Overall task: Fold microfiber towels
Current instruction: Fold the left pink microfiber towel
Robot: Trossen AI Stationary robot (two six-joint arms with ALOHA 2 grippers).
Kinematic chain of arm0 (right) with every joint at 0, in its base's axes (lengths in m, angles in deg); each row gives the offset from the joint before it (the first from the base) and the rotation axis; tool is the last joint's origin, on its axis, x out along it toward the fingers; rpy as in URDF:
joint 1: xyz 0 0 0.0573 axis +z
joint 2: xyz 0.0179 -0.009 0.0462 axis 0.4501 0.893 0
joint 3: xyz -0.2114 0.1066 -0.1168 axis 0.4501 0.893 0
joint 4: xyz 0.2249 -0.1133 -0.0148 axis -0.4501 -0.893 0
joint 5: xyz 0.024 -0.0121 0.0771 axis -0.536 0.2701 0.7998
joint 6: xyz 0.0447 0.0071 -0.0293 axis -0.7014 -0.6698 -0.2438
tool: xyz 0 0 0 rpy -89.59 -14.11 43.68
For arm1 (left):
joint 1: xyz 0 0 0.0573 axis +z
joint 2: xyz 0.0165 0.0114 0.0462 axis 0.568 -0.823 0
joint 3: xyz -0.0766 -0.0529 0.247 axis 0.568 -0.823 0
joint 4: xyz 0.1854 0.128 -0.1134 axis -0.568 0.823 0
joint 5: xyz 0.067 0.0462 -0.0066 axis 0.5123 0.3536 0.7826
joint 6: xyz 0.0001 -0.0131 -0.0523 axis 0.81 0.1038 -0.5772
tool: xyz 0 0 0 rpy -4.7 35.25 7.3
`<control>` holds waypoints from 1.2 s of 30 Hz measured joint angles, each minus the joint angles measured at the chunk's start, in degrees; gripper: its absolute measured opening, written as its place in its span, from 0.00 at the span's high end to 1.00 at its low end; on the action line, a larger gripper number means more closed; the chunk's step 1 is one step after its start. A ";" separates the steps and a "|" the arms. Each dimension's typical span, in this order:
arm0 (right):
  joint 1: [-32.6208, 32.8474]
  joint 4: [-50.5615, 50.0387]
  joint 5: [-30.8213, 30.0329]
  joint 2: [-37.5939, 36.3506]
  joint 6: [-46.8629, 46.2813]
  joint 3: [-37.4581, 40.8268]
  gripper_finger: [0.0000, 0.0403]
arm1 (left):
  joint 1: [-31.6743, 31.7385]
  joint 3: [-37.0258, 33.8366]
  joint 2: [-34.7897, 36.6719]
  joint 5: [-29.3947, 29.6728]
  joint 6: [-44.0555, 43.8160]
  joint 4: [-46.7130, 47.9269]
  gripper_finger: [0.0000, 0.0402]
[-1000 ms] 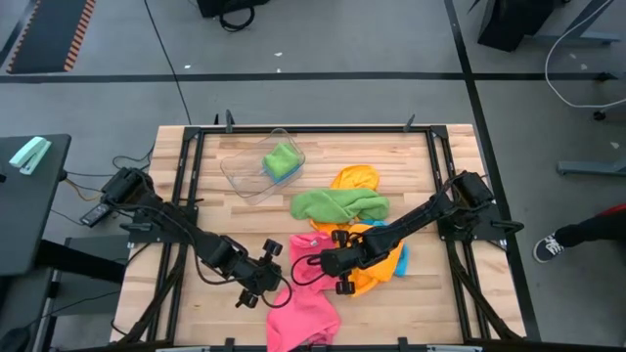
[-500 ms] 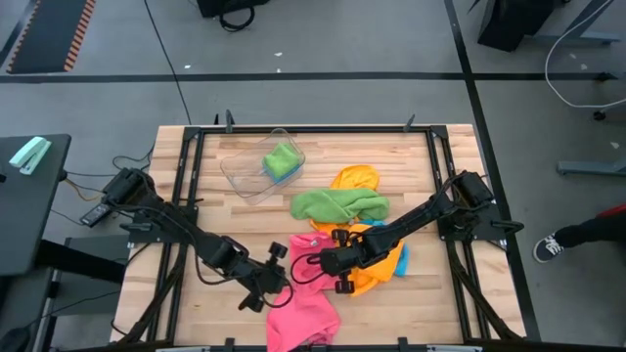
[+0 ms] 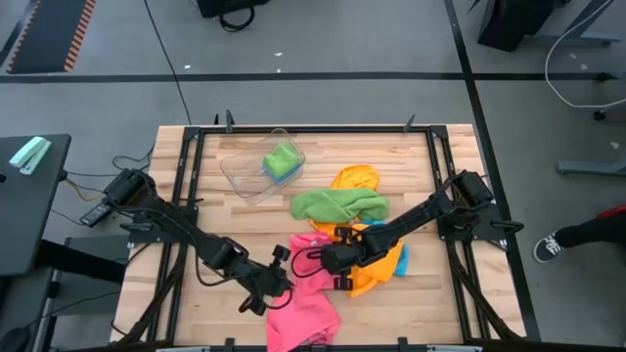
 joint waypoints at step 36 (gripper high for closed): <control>0.00 0.83 -1.01 0.00 -1.07 -0.11 0.67 | 3.65 -23.28 -1.49 3.35 -8.00 -45.90 0.98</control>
